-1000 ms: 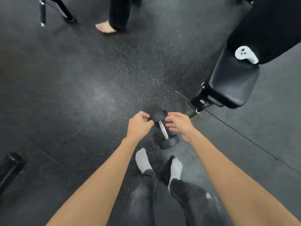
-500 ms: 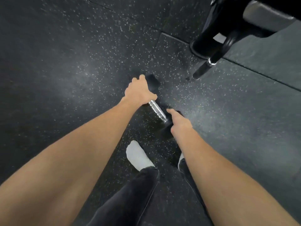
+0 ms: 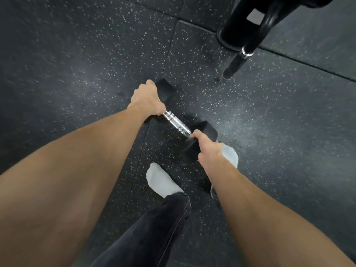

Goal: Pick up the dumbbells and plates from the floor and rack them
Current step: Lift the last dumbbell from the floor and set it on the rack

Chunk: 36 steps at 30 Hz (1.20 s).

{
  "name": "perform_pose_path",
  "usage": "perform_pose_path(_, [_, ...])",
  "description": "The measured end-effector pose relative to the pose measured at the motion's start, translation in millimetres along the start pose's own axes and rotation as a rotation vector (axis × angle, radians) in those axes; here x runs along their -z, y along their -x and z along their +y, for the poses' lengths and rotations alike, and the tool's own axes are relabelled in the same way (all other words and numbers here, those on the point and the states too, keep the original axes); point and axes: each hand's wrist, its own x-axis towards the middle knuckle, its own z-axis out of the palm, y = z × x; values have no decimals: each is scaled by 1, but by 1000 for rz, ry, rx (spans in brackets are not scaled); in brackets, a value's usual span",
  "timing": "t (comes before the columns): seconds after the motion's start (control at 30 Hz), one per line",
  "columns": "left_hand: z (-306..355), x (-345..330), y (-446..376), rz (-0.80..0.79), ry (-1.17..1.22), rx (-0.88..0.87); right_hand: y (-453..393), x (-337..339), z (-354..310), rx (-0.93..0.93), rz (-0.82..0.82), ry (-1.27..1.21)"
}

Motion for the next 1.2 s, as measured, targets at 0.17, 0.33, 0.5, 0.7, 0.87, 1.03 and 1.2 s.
perform_pose_path(0.17, [-56, -15, 51, 91, 258, 192, 18, 0, -7, 283, 88, 211])
perform_pose_path(0.33, [-89, -26, 125, 190, 636, 418, 69, 3, -26, 570, 57, 559])
perform_pose_path(0.5, [-117, -7, 219, 366, 873, 508, 159, 6, -22, 845, 10, 750])
perform_pose_path(0.7, [-157, 59, 363, 566, 1006, 593, 306, 15, 18, 1049, -143, 838])
perform_pose_path(0.87, [-179, 102, 548, 825, 1114, 753, 456, 43, 73, 1197, -393, 955])
perform_pose_path(1.03, [-172, 118, 764, 1191, 1270, 1015, 626, 93, 148, 1390, -829, 1094])
perform_pose_path(1.2, [-159, 123, 945, 1611, 1318, 1273, 776, 135, 241, 1471, -1340, 1193])
